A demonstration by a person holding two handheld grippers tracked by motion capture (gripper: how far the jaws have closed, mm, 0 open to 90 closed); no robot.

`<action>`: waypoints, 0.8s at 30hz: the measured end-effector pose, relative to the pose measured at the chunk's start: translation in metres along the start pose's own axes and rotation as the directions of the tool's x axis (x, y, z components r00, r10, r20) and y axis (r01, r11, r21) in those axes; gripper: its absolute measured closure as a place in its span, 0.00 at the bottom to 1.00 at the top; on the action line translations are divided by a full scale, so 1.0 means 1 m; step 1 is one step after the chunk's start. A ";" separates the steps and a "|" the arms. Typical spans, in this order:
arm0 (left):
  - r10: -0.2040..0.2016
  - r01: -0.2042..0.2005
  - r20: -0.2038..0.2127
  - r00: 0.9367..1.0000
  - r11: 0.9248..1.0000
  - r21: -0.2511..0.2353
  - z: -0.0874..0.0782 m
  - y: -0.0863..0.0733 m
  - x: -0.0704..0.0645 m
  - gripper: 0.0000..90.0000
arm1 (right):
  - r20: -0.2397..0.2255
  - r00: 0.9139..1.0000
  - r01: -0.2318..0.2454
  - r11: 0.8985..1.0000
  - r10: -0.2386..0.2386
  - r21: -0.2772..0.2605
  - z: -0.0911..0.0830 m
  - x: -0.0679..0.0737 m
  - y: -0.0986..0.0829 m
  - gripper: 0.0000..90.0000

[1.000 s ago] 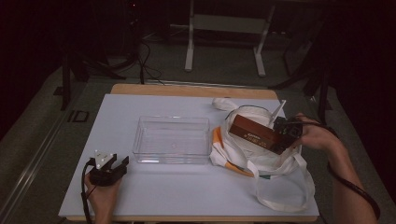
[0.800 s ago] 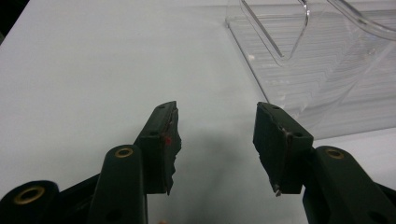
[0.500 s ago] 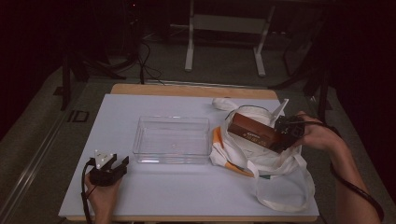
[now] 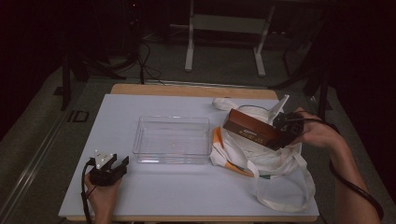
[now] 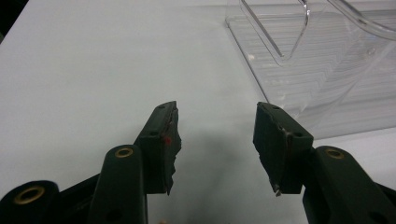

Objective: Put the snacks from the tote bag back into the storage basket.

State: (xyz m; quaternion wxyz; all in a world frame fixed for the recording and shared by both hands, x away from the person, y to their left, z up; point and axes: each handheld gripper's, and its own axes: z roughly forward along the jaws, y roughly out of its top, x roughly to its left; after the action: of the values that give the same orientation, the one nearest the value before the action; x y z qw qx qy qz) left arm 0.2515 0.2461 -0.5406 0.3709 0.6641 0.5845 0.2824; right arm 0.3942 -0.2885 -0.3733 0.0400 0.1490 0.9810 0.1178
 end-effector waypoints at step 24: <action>0.002 -0.002 0.000 1.000 1.000 0.000 0.000 0.000 0.000 0.56 | -0.001 0.998 0.066 0.998 -0.066 -0.003 0.002 0.011 0.031 0.48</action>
State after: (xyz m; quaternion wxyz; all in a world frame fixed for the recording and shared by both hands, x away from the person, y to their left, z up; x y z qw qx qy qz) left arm 0.2514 0.2465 -0.5406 0.3708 0.6647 0.5839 0.2826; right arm 0.3929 -0.2562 -0.3678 0.0437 0.1163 0.9852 0.1179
